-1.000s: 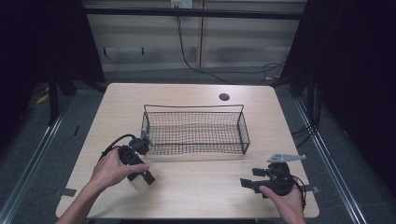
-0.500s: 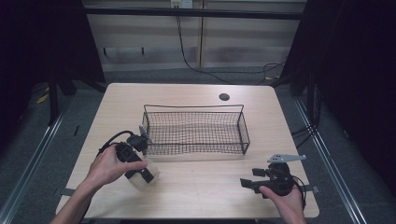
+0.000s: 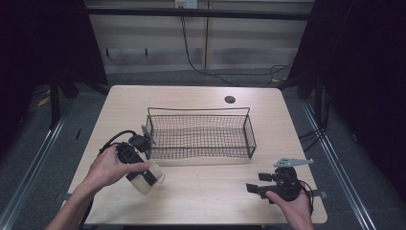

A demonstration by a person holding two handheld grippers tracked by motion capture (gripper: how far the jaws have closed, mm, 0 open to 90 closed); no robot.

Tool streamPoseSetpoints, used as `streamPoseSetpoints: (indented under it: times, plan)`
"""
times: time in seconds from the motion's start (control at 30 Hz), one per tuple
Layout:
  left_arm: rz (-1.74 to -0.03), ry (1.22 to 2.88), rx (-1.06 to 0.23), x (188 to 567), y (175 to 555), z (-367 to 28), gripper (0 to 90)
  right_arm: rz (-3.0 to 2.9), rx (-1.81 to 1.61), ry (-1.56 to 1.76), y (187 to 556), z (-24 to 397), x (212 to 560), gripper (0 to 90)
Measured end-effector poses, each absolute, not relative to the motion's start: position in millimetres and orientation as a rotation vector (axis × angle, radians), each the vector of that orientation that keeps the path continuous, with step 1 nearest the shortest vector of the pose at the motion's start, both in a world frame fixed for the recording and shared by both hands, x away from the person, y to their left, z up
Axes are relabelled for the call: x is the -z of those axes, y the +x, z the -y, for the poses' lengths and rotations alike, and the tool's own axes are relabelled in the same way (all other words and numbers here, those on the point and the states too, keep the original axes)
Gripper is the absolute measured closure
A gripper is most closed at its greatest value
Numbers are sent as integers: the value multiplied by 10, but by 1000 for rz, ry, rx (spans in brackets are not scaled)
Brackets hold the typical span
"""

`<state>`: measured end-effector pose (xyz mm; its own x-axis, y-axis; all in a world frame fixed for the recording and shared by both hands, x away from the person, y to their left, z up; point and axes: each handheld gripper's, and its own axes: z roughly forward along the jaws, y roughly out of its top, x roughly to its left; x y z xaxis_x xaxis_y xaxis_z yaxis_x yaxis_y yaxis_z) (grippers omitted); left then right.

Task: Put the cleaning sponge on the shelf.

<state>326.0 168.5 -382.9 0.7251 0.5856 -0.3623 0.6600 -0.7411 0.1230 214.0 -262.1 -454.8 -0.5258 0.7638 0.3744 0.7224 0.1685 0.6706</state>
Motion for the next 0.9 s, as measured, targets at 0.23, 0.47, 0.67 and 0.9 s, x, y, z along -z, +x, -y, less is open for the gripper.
streamPoseSetpoints:
  times: [0.23,0.47,0.67,0.9]
  plan:
    - [-962,2685,442,3742,3270,-1682,272,-2360,-1310,1510,2142,2622,4548,229]
    - [-941,2703,428,3655,3273,-1644,273,-2358,-1313,1511,2142,2616,4548,229]
    - [-928,2695,423,3562,3274,-1640,273,-2363,-1313,1501,2143,2614,4550,229]
    - [-923,2691,407,3450,3297,-1618,273,-2369,-1312,1502,2141,2614,4548,228]
